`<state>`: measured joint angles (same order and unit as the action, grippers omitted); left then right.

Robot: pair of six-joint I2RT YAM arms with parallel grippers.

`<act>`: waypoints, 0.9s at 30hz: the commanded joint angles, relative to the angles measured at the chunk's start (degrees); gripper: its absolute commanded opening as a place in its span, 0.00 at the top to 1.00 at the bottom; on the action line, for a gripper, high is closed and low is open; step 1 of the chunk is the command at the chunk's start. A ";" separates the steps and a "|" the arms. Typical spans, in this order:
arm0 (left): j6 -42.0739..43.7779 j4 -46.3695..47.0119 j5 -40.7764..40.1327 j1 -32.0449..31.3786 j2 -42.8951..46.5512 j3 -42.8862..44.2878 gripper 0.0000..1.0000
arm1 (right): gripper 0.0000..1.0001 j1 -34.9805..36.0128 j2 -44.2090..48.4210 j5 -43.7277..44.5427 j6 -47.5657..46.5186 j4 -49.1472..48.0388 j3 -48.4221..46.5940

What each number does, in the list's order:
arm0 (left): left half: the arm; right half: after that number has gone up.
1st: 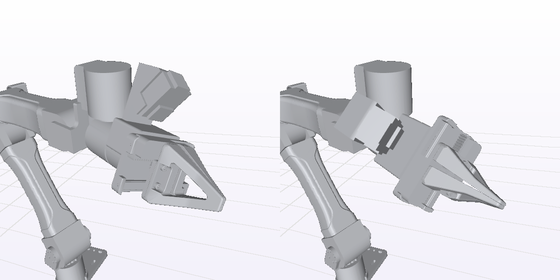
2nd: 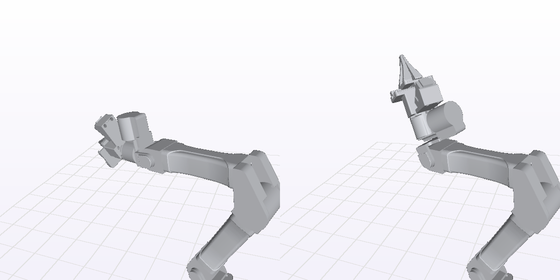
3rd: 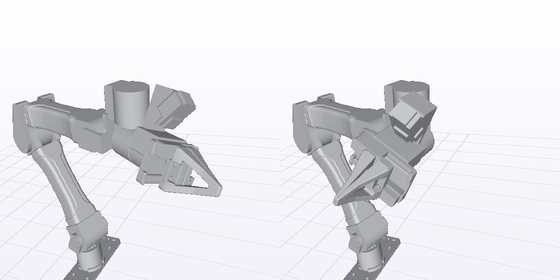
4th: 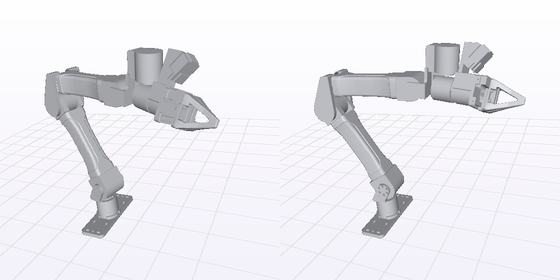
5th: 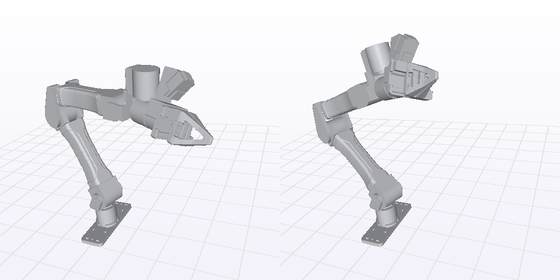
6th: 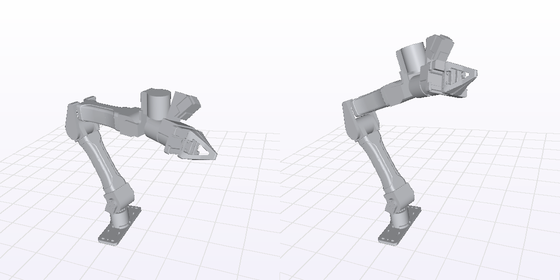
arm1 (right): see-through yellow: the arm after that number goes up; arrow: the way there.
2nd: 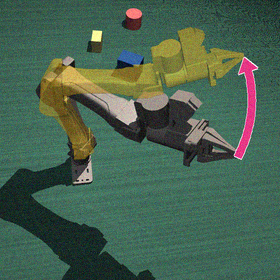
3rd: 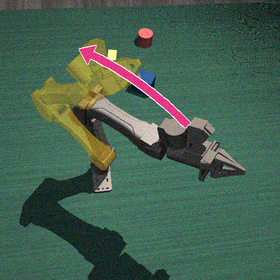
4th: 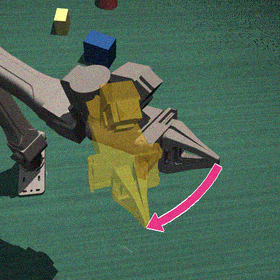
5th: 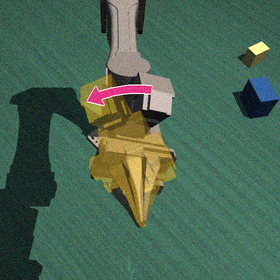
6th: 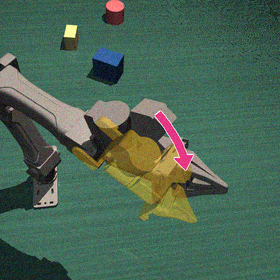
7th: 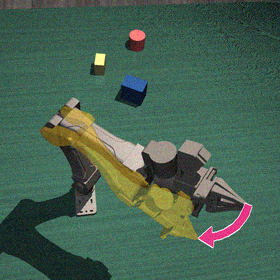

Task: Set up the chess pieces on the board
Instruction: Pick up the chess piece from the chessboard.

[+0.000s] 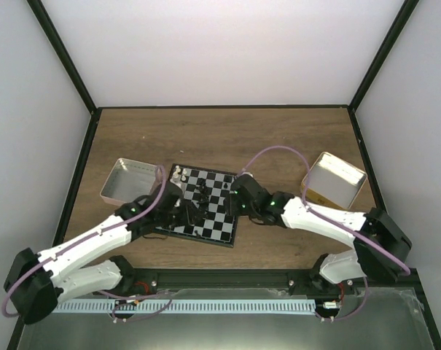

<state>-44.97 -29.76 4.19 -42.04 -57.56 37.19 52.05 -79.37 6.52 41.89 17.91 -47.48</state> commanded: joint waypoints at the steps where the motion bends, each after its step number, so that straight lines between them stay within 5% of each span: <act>1: -12.05 -2.49 -2.79 -7.66 -4.32 0.84 0.41 | 0.48 -1.25 3.34 -0.02 -0.27 -2.78 2.48; 11: -16.60 -4.20 0.25 -13.31 -16.13 3.89 0.55 | 0.49 -2.22 7.69 0.35 -0.84 -4.51 6.80; 27: -17.76 -4.90 -3.04 -13.48 -21.28 5.48 0.58 | 0.50 -2.48 10.86 2.56 -0.94 -4.73 8.82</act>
<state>-61.76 -33.89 2.70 -55.22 -78.04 40.97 50.00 -69.67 6.94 41.06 13.65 -39.24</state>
